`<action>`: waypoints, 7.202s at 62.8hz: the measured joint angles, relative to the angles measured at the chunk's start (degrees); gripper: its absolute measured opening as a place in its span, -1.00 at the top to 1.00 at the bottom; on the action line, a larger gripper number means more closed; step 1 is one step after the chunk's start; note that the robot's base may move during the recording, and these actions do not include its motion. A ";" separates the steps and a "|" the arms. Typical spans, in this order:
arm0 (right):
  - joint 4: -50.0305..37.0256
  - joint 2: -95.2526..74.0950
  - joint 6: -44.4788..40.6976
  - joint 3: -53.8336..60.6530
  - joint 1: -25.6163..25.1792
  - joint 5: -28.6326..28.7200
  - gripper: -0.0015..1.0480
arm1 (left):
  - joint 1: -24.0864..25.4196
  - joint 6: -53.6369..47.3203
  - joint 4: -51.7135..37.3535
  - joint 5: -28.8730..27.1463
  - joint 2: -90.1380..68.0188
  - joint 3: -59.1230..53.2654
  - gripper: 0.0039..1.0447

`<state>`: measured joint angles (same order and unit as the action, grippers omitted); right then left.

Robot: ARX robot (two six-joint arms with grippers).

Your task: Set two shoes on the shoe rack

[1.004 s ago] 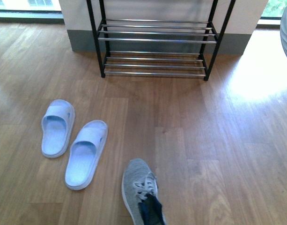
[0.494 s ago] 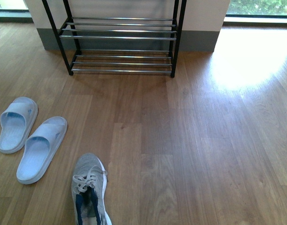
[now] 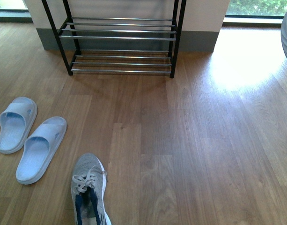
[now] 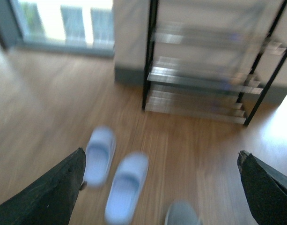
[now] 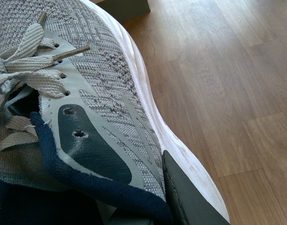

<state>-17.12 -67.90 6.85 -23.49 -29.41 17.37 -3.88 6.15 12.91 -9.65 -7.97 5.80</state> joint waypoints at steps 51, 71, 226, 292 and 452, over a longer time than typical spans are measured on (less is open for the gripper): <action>0.00 0.00 0.00 0.00 0.02 0.02 0.97 | -11.72 13.22 -47.06 3.54 -119.86 19.26 -0.83; 0.00 0.00 0.00 0.00 0.02 0.00 0.97 | -12.92 10.27 -48.46 6.75 -139.40 31.56 -0.83; 0.00 0.00 0.00 0.00 0.02 0.02 0.97 | -21.81 26.51 -39.36 -3.78 -141.65 40.17 -0.83; 0.00 0.00 0.00 0.00 0.02 0.00 0.97 | -20.96 25.81 -28.70 -2.27 -145.92 48.83 -0.83; 0.00 0.00 0.00 0.00 0.02 0.00 0.97 | -20.98 25.20 -35.39 -1.73 -149.22 49.88 0.29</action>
<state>-17.12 -67.90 6.85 -23.49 -29.39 17.37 -24.86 31.35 -22.48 -11.38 -157.18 55.68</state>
